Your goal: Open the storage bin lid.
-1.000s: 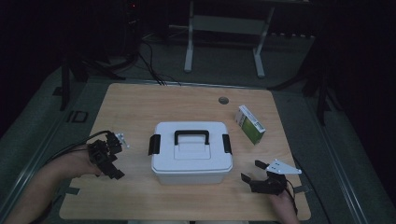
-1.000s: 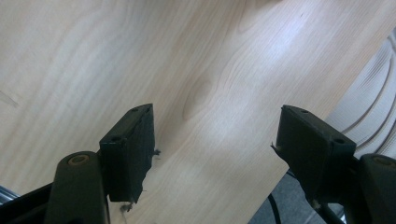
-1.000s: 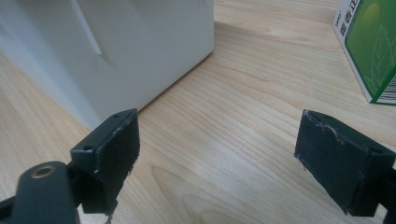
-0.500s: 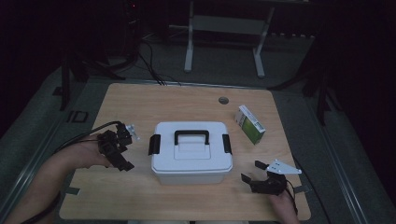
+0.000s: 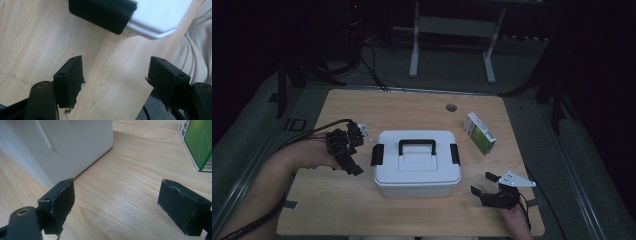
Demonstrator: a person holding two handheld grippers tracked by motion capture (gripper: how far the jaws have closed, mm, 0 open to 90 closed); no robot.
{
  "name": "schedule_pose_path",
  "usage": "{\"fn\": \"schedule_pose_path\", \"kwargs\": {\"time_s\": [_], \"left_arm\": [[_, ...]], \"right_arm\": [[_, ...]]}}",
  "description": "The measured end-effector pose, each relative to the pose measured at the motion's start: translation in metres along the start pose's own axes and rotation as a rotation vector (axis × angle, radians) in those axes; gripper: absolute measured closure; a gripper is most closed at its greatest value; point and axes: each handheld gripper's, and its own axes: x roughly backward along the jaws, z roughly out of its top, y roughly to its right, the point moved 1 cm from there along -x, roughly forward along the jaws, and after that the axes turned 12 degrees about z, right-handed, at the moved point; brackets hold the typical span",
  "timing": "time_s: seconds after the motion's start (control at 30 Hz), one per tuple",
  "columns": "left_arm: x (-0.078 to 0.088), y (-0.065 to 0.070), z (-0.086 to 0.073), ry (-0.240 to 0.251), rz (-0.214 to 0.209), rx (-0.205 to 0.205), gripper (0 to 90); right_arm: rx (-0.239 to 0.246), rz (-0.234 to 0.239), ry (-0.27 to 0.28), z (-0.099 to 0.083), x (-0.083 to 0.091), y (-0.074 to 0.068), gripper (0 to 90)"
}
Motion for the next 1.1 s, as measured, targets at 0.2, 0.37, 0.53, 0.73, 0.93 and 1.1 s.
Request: {"fn": "schedule_pose_path", "kwargs": {"time_s": [0.2,0.37,0.53,0.73,0.93,1.1], "left_arm": [[0.002,0.000,0.015,-0.022,0.000,-0.017,28.5],[0.005,0.000,0.026,-0.029,-0.001,-0.036,28.5],[0.012,-0.001,0.041,-0.031,0.010,-0.048,28.5],[0.014,0.004,0.061,-0.054,0.036,-0.090,28.5],[0.015,0.002,0.074,-0.025,0.029,-0.097,28.5],[0.013,0.003,0.085,-0.040,0.045,-0.124,28.5]], "right_arm": [[0.014,0.001,0.009,0.000,0.001,-0.001,13.6],[0.015,-0.001,0.003,0.000,0.000,-0.001,13.6],[0.013,0.003,0.010,0.000,0.001,-0.001,13.6],[0.014,0.006,0.016,0.000,0.002,0.000,13.6],[0.019,0.004,0.010,0.000,0.001,-0.001,13.7],[0.020,0.001,0.007,-0.001,0.001,-0.001,13.7]]}}
